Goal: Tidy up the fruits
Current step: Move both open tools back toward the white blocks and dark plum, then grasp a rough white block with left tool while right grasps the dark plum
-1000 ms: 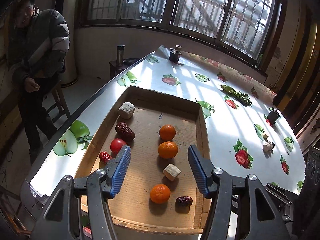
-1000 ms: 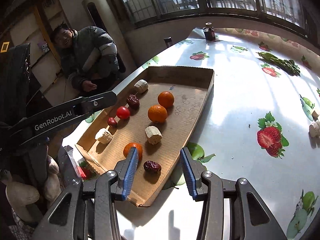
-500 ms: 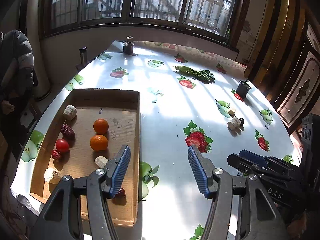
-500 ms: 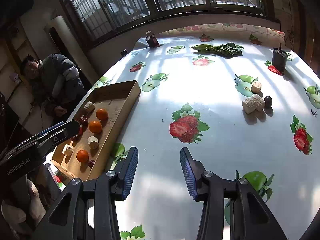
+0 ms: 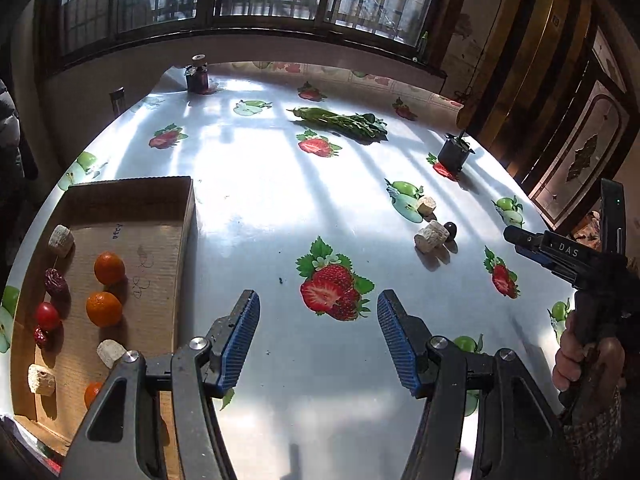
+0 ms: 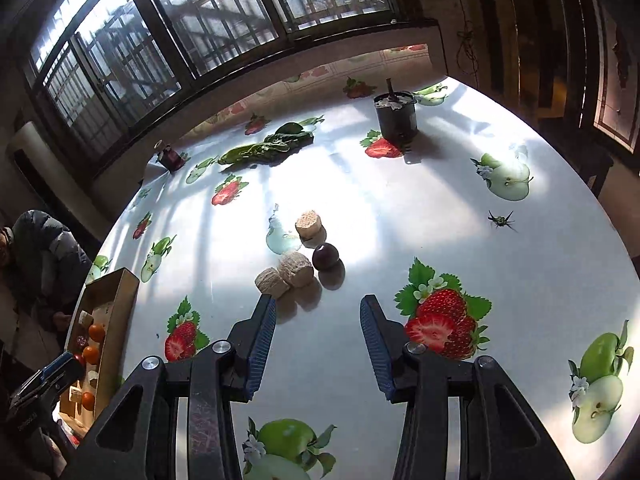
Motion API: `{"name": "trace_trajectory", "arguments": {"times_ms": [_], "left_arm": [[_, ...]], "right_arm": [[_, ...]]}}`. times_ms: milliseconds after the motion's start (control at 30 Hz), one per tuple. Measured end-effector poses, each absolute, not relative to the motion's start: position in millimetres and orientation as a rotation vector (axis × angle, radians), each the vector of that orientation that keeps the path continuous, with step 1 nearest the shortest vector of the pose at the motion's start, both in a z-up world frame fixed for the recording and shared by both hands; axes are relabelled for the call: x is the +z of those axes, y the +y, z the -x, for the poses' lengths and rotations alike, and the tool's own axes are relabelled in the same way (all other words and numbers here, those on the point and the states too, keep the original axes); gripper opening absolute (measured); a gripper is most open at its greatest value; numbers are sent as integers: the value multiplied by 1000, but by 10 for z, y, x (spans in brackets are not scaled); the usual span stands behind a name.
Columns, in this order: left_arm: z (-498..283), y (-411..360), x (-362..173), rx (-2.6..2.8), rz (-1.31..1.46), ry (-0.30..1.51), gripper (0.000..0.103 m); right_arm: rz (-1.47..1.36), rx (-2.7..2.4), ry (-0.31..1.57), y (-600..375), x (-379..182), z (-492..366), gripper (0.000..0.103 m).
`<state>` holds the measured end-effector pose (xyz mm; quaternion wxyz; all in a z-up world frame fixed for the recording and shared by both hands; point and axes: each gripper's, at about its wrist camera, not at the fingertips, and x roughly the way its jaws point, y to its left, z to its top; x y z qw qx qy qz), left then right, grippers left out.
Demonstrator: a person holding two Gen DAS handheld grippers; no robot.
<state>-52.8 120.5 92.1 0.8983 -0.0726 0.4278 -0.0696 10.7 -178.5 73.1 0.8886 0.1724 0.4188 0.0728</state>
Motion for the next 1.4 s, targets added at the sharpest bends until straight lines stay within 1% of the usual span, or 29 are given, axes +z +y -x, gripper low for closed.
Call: {"name": "trace_trajectory", "arguments": {"times_ms": [100,233,300,367,633,667,700,767,800,867,900,933,1000,1400], "left_arm": [[329,892,874,-198,89,893,60],[60,536,740,-260,16,896,60],[-67,420,640,-294,8,910,59],[-181,310,549,-313,-7,913,56],[-571,-49,249,-377,-81,931,56],[-612,-87,211,-385,-89,939,56],[-640,-120,174,-390,-96,945,56],[-682,-194,117,-404,-111,951,56],[-701,-223,96,-411,-116,952,55],[-729,-277,79,-413,-128,943,53],[-745,-294,77,-419,-130,942,49],[-762,-307,79,-425,-129,942,40],[-783,-322,84,-435,-125,946,32],[-668,-207,158,-397,-74,957,32]], "right_arm": [[-398,133,877,-1900,671,-332,47],[-420,166,900,-1823,525,-582,47],[-417,181,912,-1737,445,-668,46],[-402,195,924,-1639,358,-752,46],[-358,211,947,-1503,176,-894,45],[-356,213,945,-1502,177,-897,44],[-353,214,944,-1499,172,-896,39],[-354,221,939,-1494,171,-895,36],[-355,227,938,-1495,176,-894,32],[-354,234,945,-1497,174,-893,25],[-363,237,948,-1511,166,-889,23],[-374,240,949,-1532,162,-885,23],[-390,244,943,-1579,168,-874,23],[-347,268,928,-1503,134,-887,23]]}}
